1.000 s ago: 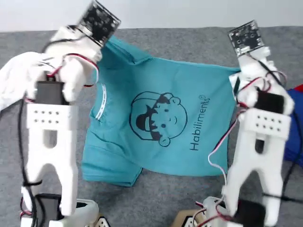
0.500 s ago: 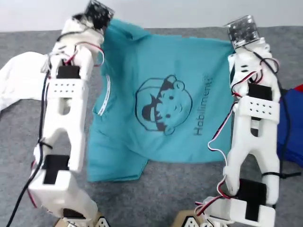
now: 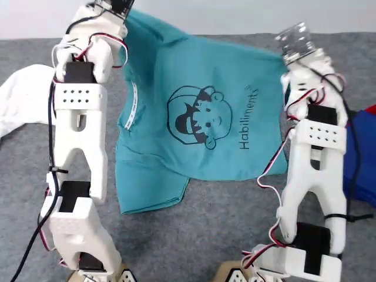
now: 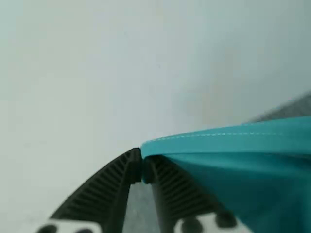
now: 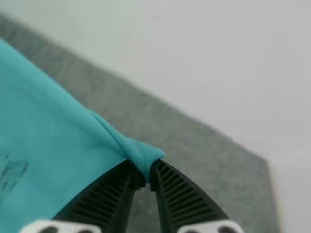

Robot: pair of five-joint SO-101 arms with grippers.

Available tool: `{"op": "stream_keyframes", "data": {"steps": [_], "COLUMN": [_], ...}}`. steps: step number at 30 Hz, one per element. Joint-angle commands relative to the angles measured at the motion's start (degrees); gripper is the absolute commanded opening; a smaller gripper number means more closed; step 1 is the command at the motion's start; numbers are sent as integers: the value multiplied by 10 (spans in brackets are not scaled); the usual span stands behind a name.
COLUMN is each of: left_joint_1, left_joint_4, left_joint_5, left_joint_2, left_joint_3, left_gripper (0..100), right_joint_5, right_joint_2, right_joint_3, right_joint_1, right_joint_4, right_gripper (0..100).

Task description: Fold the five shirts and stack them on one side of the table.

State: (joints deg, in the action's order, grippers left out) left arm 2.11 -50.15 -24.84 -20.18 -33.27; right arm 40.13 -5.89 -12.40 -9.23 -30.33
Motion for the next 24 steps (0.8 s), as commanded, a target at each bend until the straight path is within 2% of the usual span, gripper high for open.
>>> {"op": "stream_keyframes", "data": {"steps": [1,6,12,17,24], "left_joint_1": [-14,-27,-26,9,-5], "left_joint_4": [-185,-340,-507,-505,-505], "left_joint_5": [-46,-91,-185,-222,-311], "left_joint_2": [8,13,13,28,108], "left_joint_3": [-58,-60,-55,-7,172], "left_gripper": [2,2,2,2,2], "right_joint_5": [20,20,22,66,118], "right_joint_2": [-3,-4,-10,-20,-18], "right_joint_3": [6,6,10,6,6], "right_joint_1": [4,4,0,-18,-41], "right_joint_4": [-89,-187,-303,-401,-480], "right_gripper": [10,10,10,10,10]}}
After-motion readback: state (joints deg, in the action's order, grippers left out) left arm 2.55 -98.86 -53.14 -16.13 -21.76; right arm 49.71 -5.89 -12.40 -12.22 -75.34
